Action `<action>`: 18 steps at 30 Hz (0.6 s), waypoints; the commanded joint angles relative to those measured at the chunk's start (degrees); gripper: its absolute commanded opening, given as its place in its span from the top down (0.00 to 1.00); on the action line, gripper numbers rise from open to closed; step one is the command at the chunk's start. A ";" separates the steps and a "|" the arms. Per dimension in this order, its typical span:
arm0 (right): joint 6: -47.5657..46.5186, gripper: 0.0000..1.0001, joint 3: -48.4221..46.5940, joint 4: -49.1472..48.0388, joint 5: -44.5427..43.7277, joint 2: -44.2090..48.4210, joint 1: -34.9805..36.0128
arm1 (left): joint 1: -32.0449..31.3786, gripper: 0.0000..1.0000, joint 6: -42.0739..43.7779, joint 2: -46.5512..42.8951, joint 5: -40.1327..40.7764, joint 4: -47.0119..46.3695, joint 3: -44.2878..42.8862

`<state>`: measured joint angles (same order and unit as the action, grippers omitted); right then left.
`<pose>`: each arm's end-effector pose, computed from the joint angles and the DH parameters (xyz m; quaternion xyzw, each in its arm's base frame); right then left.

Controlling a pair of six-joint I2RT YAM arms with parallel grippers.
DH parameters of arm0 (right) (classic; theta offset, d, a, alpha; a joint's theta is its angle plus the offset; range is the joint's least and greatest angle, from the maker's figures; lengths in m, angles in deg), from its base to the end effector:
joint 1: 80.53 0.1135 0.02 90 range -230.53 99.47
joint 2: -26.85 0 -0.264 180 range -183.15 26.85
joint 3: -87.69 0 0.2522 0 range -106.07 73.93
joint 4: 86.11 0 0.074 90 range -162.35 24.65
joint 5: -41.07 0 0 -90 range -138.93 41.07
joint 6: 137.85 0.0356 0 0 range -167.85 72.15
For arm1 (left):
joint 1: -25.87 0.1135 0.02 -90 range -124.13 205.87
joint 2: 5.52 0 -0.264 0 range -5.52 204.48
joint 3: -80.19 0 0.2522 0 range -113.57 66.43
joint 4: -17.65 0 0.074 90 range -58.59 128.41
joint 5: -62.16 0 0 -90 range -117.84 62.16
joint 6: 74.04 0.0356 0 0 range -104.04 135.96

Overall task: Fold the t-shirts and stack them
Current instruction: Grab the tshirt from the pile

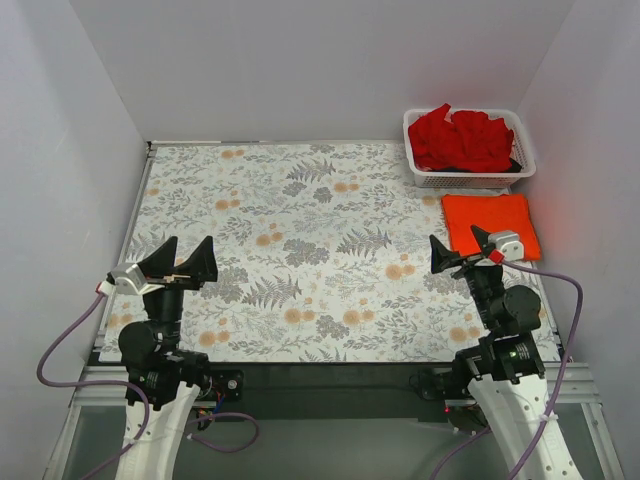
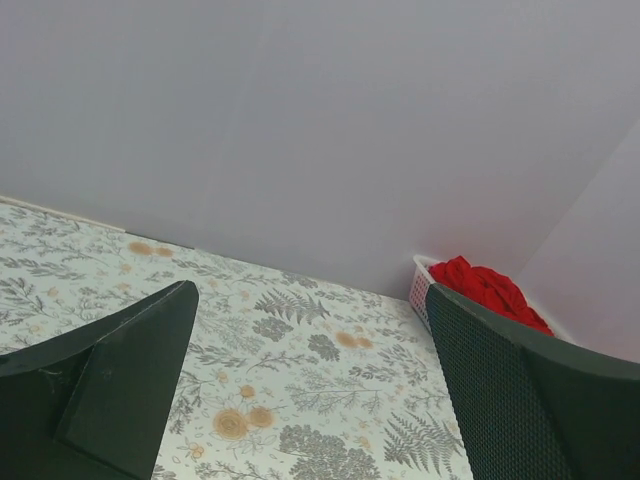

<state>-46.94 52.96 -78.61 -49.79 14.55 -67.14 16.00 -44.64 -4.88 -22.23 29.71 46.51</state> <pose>0.0985 0.0229 0.2942 -0.0603 0.6063 0.0942 0.7874 0.0692 -0.0085 0.2931 -0.2788 0.4940 -0.4522 0.6882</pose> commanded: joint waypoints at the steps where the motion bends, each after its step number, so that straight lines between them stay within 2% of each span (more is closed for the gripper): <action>1: 1.02 0.02 -3.37 -1.21 0.42 -3.25 -0.12 | -0.06 0.02 -1.97 0.58 0.37 0.64 0.67; 8: 4.54 0.02 -10.82 -1.38 3.32 -18.53 -0.12 | -0.24 0.02 -7.08 6.29 -2.09 3.36 -0.29; 13: 6.47 0.02 -18.13 -1.12 6.22 -34.70 -0.12 | -1.03 0.02 -6.29 11.12 -0.95 6.96 -1.96; 18: 6.48 0.02 -29.27 -0.51 6.40 -50.61 -0.20 | -2.34 0.02 -5.76 16.75 -2.18 9.07 -3.89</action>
<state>-41.46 30.91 -78.26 -44.24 -29.84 -67.14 14.54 -50.74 9.29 -23.24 36.10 45.48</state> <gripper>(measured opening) 0.983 0.982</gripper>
